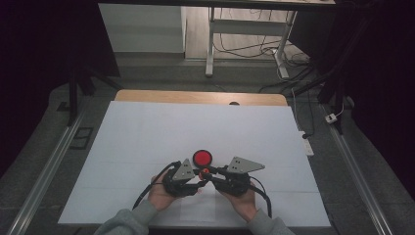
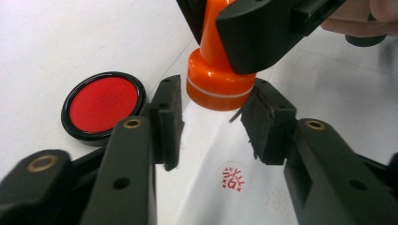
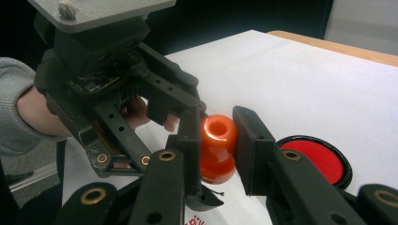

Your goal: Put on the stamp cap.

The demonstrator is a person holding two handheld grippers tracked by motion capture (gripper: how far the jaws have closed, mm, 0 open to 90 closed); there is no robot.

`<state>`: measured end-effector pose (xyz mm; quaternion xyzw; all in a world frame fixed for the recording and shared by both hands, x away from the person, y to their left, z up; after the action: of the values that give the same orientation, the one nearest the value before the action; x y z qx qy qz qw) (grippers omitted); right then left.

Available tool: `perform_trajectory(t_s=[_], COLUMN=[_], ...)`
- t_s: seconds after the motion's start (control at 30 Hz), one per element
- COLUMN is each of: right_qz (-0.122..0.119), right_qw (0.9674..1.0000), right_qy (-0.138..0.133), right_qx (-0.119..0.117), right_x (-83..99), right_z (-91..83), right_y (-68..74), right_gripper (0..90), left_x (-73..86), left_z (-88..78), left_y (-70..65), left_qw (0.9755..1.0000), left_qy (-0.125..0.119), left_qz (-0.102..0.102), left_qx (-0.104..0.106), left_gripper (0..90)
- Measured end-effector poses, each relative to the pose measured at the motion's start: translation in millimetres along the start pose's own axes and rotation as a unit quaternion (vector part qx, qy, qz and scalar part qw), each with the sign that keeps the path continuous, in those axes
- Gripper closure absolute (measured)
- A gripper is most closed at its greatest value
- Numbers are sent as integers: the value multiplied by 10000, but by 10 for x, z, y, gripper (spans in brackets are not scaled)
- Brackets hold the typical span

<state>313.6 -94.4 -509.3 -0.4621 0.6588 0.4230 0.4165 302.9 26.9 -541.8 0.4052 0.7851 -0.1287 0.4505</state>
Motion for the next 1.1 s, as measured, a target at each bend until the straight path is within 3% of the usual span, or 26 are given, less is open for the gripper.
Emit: perform_trajectory(t_s=[0.47, 0.77, 1.1], right_qz=[-8, -16, -16], right_qw=[10000, 10000, 9999], right_qy=[-30, -60, -109], right_qx=[13, 45, 78], right_x=[-11, -28, -51], right_z=[-20, -51, -85], right_y=[-10, -28, -41], right_gripper=[729, 729, 729], left_x=[31, 51, 186], left_z=[3, -82, -296], left_y=[48, 101, 212], left_qw=[9998, 9996, 9989], left_qy=[137, 123, 142], left_qz=[-105, -211, -351], left_qx=[-98, -160, -259], left_gripper=[384, 336, 319])
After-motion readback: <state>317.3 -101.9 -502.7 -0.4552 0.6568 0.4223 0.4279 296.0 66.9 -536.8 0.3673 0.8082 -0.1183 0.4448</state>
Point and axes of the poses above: each handheld gripper's, and its own axes: z roughly forward along the jaws, x roughly out of its underside, y roughly to its left, the point moved 6 cm from there along z, roughly forward along the jaws, and after that the axes turned 13 degrees about -x, right-handed, at the moved point
